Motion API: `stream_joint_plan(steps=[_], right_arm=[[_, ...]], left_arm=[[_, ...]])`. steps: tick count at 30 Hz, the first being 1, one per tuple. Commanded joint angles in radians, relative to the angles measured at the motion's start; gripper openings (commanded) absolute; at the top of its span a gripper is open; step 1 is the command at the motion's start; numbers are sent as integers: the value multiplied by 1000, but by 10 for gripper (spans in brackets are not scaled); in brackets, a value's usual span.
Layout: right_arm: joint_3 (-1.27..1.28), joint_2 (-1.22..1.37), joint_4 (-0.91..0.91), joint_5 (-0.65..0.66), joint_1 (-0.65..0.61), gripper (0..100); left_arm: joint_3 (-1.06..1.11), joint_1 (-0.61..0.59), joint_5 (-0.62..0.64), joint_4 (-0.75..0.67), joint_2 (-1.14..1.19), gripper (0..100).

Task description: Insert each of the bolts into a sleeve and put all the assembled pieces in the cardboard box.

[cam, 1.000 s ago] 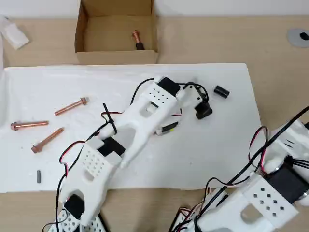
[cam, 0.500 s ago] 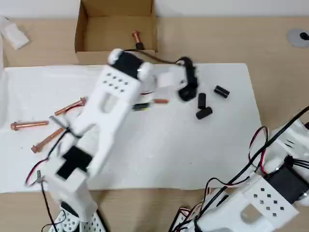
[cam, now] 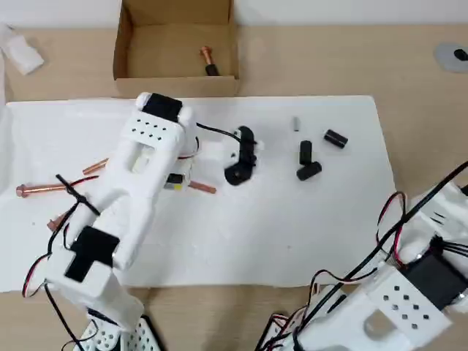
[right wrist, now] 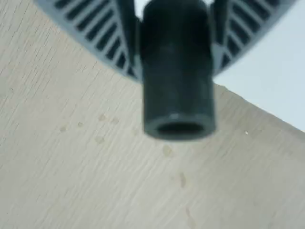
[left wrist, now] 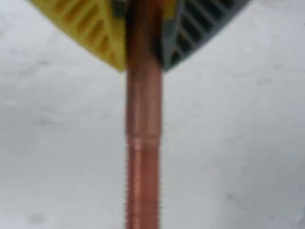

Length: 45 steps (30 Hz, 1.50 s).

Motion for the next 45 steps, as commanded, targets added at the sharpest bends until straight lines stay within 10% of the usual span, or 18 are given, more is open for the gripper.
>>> stream_joint_plan(steps=[1,8,12,22,26,45], right_arm=[[-7,-77,2,12,-31,10],[-4,-136,25,12,-120,9],[-8,-136,55,17,-119,9],[-10,-142,58,28,-124,9],[-10,-142,63,29,-124,9],[-7,-143,64,31,-124,9]], left_arm=[[-6,-37,-12,-43,27,88],[-14,-41,-5,-43,44,147],[-126,-51,224,-37,44,193],[-239,-107,1780,92,45,193],[-198,-103,2220,106,51,193],[-87,23,2748,98,53,358]])
